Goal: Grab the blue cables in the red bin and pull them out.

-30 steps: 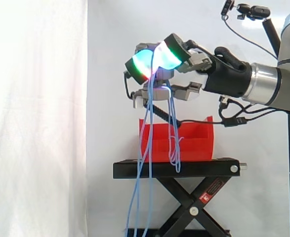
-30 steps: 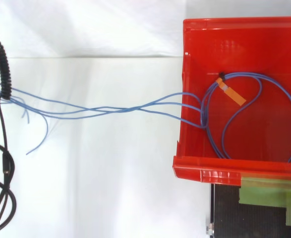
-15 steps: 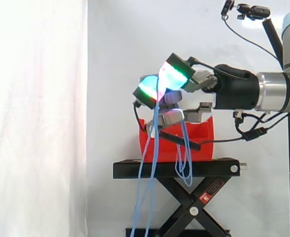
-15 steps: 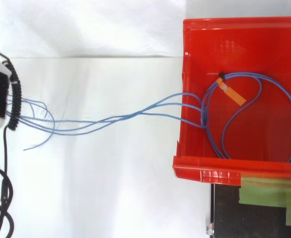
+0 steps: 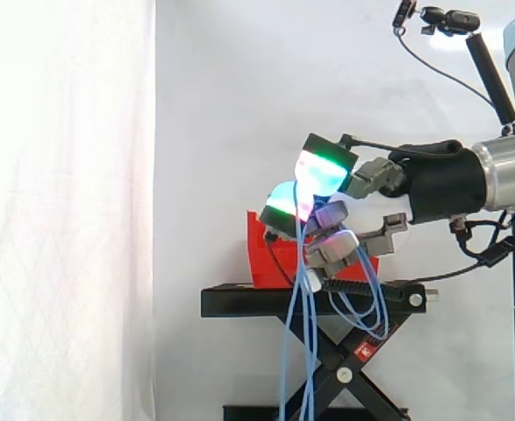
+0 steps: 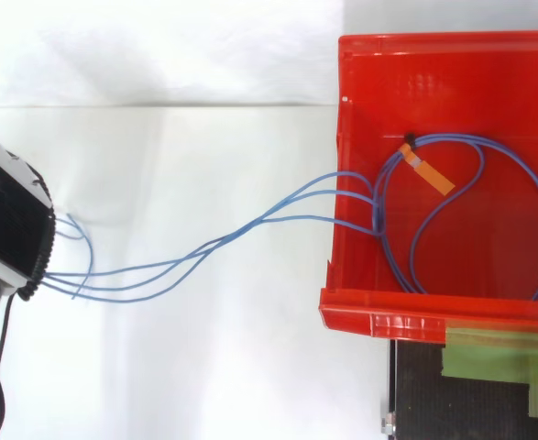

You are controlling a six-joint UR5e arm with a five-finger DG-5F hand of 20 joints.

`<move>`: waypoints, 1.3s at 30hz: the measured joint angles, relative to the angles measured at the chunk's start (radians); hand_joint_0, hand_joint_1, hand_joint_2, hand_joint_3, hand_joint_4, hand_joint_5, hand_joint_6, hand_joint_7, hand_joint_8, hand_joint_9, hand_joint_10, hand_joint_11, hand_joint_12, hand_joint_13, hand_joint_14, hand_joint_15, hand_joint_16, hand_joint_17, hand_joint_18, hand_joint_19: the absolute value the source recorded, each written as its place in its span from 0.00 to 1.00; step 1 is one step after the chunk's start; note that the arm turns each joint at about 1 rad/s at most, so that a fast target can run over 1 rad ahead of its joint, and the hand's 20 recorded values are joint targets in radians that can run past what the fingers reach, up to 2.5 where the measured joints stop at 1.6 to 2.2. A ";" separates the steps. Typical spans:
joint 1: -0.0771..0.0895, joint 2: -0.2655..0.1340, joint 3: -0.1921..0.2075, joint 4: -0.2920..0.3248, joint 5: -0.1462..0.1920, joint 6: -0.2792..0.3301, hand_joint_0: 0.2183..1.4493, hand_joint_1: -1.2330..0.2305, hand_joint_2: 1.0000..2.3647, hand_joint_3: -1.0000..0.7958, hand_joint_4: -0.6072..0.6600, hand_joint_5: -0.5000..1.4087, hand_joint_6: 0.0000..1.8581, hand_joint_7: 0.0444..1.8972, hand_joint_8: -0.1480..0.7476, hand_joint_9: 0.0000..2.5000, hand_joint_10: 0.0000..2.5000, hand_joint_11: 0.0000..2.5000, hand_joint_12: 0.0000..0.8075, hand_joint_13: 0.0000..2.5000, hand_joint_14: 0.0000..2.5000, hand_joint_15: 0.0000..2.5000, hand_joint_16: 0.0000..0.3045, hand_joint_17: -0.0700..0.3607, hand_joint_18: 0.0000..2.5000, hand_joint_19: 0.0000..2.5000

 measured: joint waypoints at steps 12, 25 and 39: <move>0.006 0.000 0.000 -0.035 0.021 0.053 0.56 0.22 0.01 0.12 0.48 0.45 0.78 0.17 0.40 0.21 1.00 0.45 0.39 0.50 0.01 0.57 0.16 0.42 0.30 0.30; 0.007 0.000 0.000 -0.038 0.020 0.064 0.53 0.28 0.01 0.11 0.51 0.44 0.71 0.17 0.41 0.22 1.00 0.46 0.40 0.48 0.01 0.56 0.17 0.43 0.30 0.30; 0.007 0.000 -0.001 -0.036 0.018 0.067 0.47 0.28 0.00 0.13 0.54 0.41 0.67 0.18 0.43 0.21 1.00 0.49 0.43 0.47 0.01 0.55 0.18 0.45 0.29 0.30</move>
